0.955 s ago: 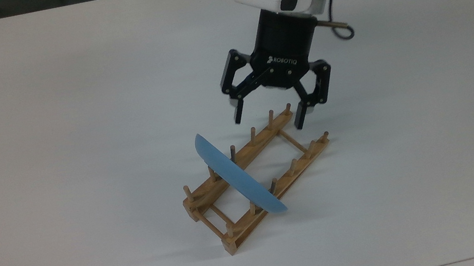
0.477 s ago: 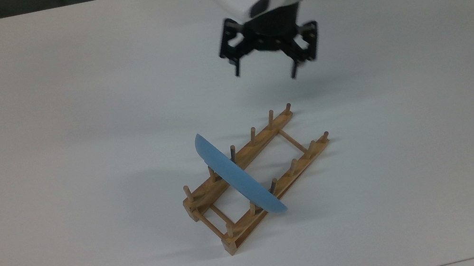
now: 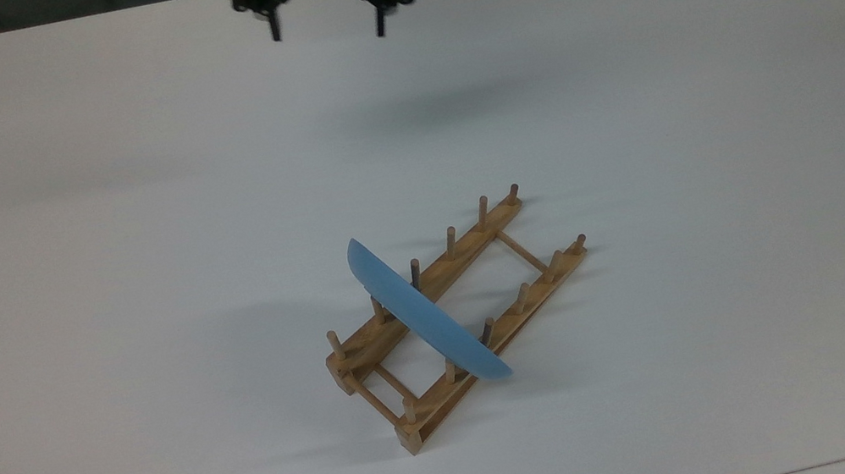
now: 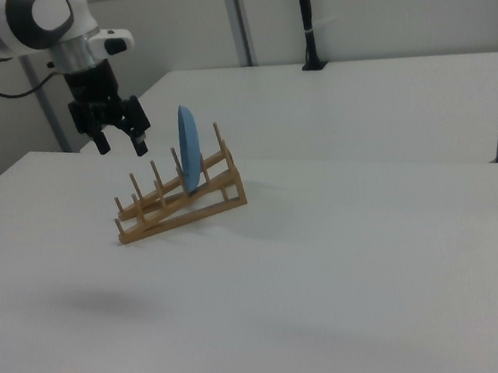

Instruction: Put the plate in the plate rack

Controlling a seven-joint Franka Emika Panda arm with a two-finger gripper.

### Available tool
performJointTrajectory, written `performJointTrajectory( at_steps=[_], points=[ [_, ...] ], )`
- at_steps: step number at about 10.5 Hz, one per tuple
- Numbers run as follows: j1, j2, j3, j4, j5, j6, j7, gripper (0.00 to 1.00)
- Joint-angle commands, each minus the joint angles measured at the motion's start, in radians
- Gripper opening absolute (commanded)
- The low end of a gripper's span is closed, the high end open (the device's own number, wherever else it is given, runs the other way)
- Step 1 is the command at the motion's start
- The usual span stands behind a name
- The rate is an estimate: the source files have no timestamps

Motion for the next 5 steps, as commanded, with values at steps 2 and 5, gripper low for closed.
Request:
performJointTrajectory(
  at_steps=[2,5],
  points=[
    [0.013,-0.048,-0.089,-0.085,0.043,0.018,-0.091,1.00],
    [0.012,-0.054,-0.130,-0.078,0.075,0.021,-0.096,1.00]
  ],
)
